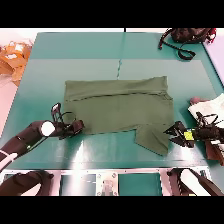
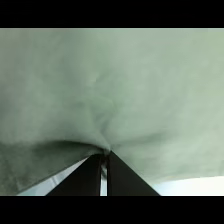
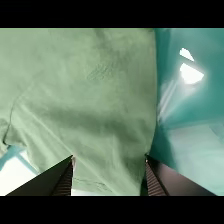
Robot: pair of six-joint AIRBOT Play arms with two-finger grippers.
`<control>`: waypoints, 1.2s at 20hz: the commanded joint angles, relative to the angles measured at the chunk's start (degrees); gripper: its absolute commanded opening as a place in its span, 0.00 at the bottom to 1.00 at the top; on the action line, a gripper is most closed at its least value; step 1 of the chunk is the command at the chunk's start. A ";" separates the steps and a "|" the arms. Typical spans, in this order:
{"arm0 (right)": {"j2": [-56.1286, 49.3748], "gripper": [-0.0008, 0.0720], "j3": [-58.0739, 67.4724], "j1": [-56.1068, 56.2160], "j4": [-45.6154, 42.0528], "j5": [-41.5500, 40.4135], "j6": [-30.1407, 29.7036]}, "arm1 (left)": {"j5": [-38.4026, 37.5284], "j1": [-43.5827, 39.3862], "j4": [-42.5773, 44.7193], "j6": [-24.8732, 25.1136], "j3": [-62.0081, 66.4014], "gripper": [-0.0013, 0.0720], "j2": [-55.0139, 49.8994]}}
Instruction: Fold the shirts.
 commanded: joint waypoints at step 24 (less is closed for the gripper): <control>5.31 0.04 3.08 0.26 4.59 -2.71 -1.64 | -24.26 0.02 22.49 4.48 14.38 0.05 -0.02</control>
